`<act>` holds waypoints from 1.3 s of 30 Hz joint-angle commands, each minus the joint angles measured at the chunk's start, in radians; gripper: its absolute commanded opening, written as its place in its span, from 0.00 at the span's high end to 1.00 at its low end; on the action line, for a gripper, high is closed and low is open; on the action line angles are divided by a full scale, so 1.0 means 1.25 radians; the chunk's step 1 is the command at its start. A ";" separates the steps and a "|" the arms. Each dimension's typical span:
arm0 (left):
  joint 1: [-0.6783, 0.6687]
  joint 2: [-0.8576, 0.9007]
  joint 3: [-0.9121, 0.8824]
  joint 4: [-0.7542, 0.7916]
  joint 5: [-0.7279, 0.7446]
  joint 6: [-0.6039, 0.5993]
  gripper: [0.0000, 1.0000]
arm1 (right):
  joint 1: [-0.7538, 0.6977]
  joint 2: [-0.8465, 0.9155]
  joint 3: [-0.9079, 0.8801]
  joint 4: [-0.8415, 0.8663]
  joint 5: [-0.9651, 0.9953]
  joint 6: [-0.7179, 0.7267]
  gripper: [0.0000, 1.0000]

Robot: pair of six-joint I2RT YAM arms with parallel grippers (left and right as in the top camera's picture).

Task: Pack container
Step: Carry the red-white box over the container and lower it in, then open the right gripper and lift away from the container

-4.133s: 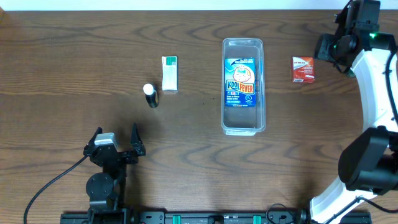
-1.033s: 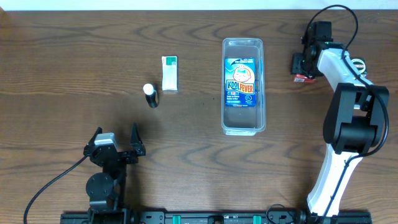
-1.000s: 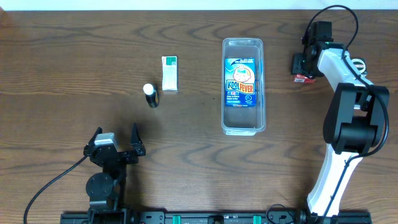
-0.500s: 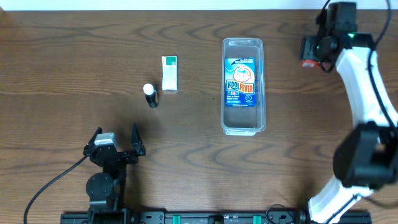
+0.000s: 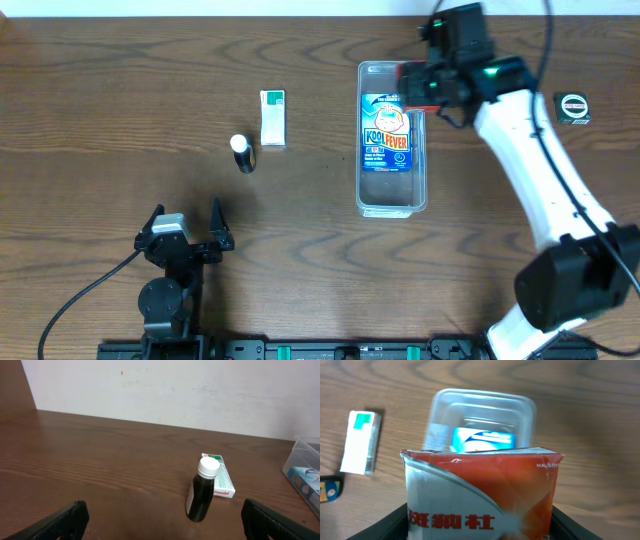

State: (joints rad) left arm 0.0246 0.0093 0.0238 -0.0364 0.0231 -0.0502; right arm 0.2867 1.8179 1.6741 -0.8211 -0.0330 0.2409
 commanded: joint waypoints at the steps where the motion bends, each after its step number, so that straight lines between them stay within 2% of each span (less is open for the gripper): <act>1: 0.004 -0.004 -0.016 -0.027 -0.010 0.010 0.02 | 0.031 0.056 -0.004 0.017 0.027 0.035 0.34; 13: 0.004 -0.004 -0.016 -0.027 -0.010 0.010 0.02 | 0.059 0.181 -0.004 0.024 0.078 0.078 0.29; 22: 0.004 -0.004 -0.016 -0.027 -0.010 0.010 0.02 | 0.059 0.244 -0.004 0.054 0.081 0.086 0.28; 39: 0.004 -0.004 -0.016 -0.027 -0.010 0.010 0.02 | 0.067 0.242 -0.003 0.028 0.061 0.114 0.29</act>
State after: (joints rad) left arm 0.0246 0.0093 0.0242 -0.0364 0.0231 -0.0502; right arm 0.3511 2.1101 1.6722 -0.7788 0.0536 0.3534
